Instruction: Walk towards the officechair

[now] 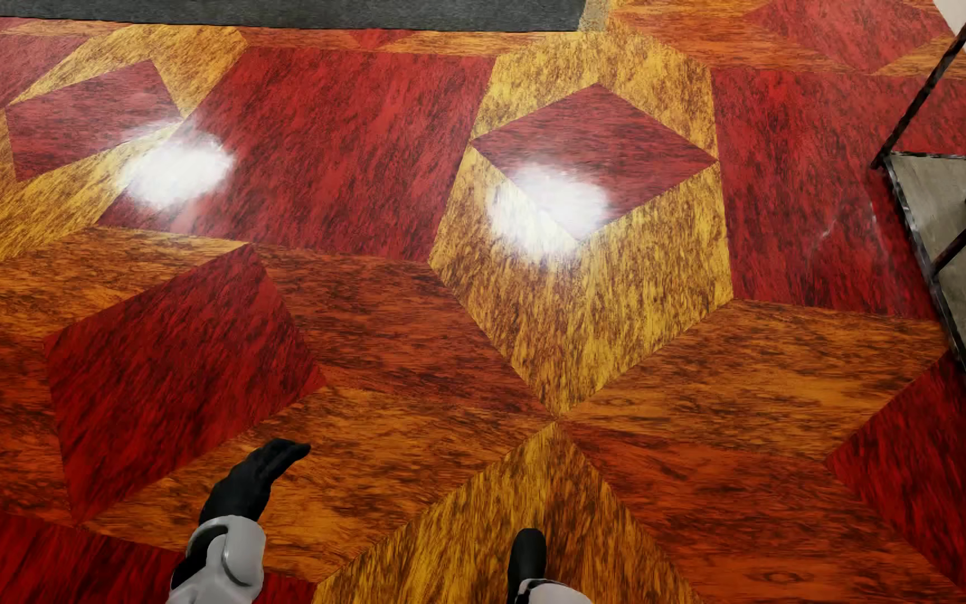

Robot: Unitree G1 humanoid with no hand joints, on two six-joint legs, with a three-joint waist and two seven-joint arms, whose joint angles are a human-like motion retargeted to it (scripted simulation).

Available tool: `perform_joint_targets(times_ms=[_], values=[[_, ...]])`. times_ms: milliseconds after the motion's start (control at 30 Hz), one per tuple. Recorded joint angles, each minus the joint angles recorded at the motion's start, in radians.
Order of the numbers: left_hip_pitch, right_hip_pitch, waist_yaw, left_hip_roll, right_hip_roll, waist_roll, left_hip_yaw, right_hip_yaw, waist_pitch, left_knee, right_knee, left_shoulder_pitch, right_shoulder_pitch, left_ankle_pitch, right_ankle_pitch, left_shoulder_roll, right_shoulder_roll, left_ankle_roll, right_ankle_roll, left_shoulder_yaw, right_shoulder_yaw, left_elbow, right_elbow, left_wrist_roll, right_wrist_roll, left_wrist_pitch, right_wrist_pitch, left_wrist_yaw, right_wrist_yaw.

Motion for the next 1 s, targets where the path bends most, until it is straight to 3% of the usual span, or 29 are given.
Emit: perform_joint_targets(times_ms=[33,100,133,167,233,267,300,367,433,500,533,567,600,633,667,700,733,767,800,833,867,900,933,1000], values=[[0.020,0.032,-0.007,0.036,0.030,0.008,-0.013,-0.023,-0.002,0.040,0.020,0.016,-0.008,0.038,0.041,0.008,0.016,-0.006,-0.145,0.013,0.016,-0.004,0.016,-0.007,-0.033,0.022,0.013,0.014,0.038],[-0.041,0.103,-0.023,0.159,0.092,0.037,-0.015,-0.062,-0.003,0.302,0.084,0.065,-0.072,0.252,-0.072,-0.001,0.043,0.020,-0.167,0.033,0.042,0.057,0.037,-0.020,-0.116,0.092,0.036,0.034,0.062],[-0.118,0.155,-0.028,0.229,0.120,0.052,-0.034,-0.085,-0.002,0.491,0.085,0.073,-0.111,0.386,-0.116,-0.004,0.059,-0.034,-0.173,0.004,0.026,0.124,0.018,-0.023,-0.137,0.138,0.042,0.012,0.040],[-0.207,0.220,-0.028,0.309,0.149,0.066,-0.051,-0.105,0.000,0.671,0.054,0.066,-0.147,0.485,-0.145,0.008,0.073,-0.080,-0.180,-0.073,-0.006,0.201,-0.028,-0.004,-0.134,0.167,0.024,-0.061,0.002],[-0.372,0.302,-0.003,0.418,0.217,0.097,-0.087,-0.112,0.012,0.887,0.056,0.075,-0.230,0.350,-0.212,0.067,0.088,-0.002,-0.183,-0.234,-0.056,0.291,-0.143,0.110,-0.086,0.134,-0.070,-0.229,-0.100],[-0.448,0.335,0.020,0.422,0.242,0.108,-0.105,-0.089,0.018,0.913,0.063,0.109,-0.279,0.326,-0.242,0.053,0.074,0.034,-0.179,-0.234,-0.071,0.305,-0.188,0.124,-0.060,0.133,-0.128,-0.238,-0.146],[-0.518,0.361,0.044,0.384,0.259,0.113,-0.133,-0.063,0.023,0.884,0.080,0.157,-0.329,0.283,-0.275,0.020,0.057,0.057,-0.173,-0.182,-0.075,0.296,-0.246,0.103,-0.038,0.146,-0.169,-0.203,-0.182],[-0.608,0.414,0.086,0.305,0.270,0.110,-0.157,-0.011,0.028,0.680,0.114,0.258,-0.413,0.193,-0.337,-0.057,0.007,0.038,-0.162,-0.072,-0.054,0.275,-0.386,0.036,0.008,0.145,-0.220,-0.104,-0.210],[-0.642,0.477,0.114,0.247,0.275,0.101,-0.136,0.037,0.026,0.339,0.114,0.326,-0.482,0.193,-0.381,-0.101,-0.064,0.059,-0.159,-0.057,-0.018,0.292,-0.520,0.030,0.046,0.136,-0.251,-0.076,-0.211],[-0.637,0.551,0.123,0.192,0.280,0.091,-0.085,0.072,0.019,-0.050,0.074,0.355,-0.523,0.296,-0.405,-0.106,-0.113,-0.037,-0.148,-0.119,-0.003,0.331,-0.620,0.084,0.088,0.127,-0.262,-0.143,-0.224],[-0.636,0.587,0.121,0.173,0.282,0.086,-0.048,0.085,0.017,-0.172,0.064,0.363,-0.532,0.299,-0.422,-0.102,-0.124,-0.208,-0.141,-0.146,-0.002,0.345,-0.647,0.102,0.102,0.119,-0.258,-0.192,-0.234],[-0.659,0.616,0.112,0.131,0.283,0.083,0.007,0.082,0.017,-0.156,0.078,0.364,-0.528,0.274,-0.440,-0.092,-0.124,-0.226,-0.134,-0.170,-0.011,0.352,-0.661,0.120,0.113,0.112,-0.249,-0.232,-0.247],[-0.657,0.640,0.111,0.155,0.274,0.076,0.033,0.085,0.017,-0.094,0.099,0.361,-0.512,0.332,-0.446,-0.089,-0.118,-0.211,-0.132,-0.177,-0.018,0.354,-0.657,0.129,0.120,0.109,-0.235,-0.259,-0.256],[-0.626,0.659,0.115,0.153,0.257,0.070,0.072,0.093,0.015,-0.085,0.126,0.357,-0.490,0.345,-0.424,-0.099,-0.110,-0.118,-0.131,-0.162,-0.013,0.349,-0.631,0.130,0.118,0.119,-0.218,-0.263,-0.263],[-0.572,0.666,0.123,0.127,0.223,0.061,0.101,0.105,0.012,-0.109,0.182,0.360,-0.472,0.361,-0.379,-0.123,-0.104,0.057,-0.118,-0.124,0.005,0.336,-0.579,0.125,0.110,0.134,-0.188,-0.238,-0.260],[-0.529,0.636,0.131,0.107,0.180,0.047,0.132,0.123,0.012,-0.112,0.301,0.361,-0.455,0.343,-0.294,-0.154,-0.102,0.116,-0.090,-0.069,0.035,0.322,-0.502,0.109,0.097,0.142,-0.152,-0.192,-0.243],[-0.498,0.571,0.137,0.094,0.138,0.031,0.159,0.154,0.016,-0.087,0.470,0.349,-0.438,0.300,-0.174,-0.179,-0.101,0.126,0.005,-0.014,0.069,0.321,-0.408,0.088,0.083,0.153,-0.102,-0.142,-0.212],[-0.460,0.489,0.143,0.088,0.104,0.017,0.195,0.199,0.020,-0.062,0.661,0.327,-0.431,0.253,-0.065,-0.189,-0.103,0.126,0.141,0.012,0.128,0.330,-0.301,0.088,0.059,0.162,-0.053,-0.119,-0.153],[-0.405,0.395,0.149,0.076,0.051,0.009,0.233,0.205,0.021,-0.072,0.839,0.294,-0.429,0.220,0.026,-0.187,-0.114,0.126,0.218,0.024,0.209,0.340,-0.195,0.097,0.017,0.166,-0.027,-0.119,-0.063],[-0.361,0.310,0.148,0.062,-0.032,0.000,0.256,0.189,0.024,-0.074,0.966,0.239,-0.414,0.189,-0.021,-0.173,-0.123,0.123,0.192,0.026,0.269,0.350,-0.119,0.123,-0.028,0.171,-0.023,-0.134,0.015],[-0.324,0.224,0.138,0.051,-0.082,-0.010,0.265,0.181,0.026,-0.073,1.052,0.195,-0.391,0.158,-0.075,-0.162,-0.123,0.114,0.092,0.040,0.280,0.353,-0.070,0.140,-0.045,0.167,-0.033,-0.127,0.032],[-0.286,0.143,0.121,0.042,-0.103,-0.018,0.269,0.180,0.027,-0.079,1.088,0.153,-0.355,0.135,-0.086,-0.155,-0.104,0.102,-0.020,0.074,0.235,0.346,-0.050,0.146,-0.035,0.159,-0.014,-0.102,-0.013],[-0.254,0.069,0.100,0.035,-0.105,-0.022,0.269,0.182,0.027,-0.080,1.075,0.121,-0.309,0.115,-0.097,-0.151,-0.083,0.089,-0.077,0.106,0.160,0.314,-0.054,0.138,-0.005,0.137,-0.002,-0.073,-0.087],[-0.204,-0.037,0.064,0.037,-0.069,-0.023,0.263,0.175,0.024,-0.059,0.913,0.083,-0.218,0.079,-0.171,-0.124,-0.058,0.057,-0.068,0.141,0.059,0.212,-0.077,0.099,0.039,0.054,-0.020,-0.020,-0.154]])
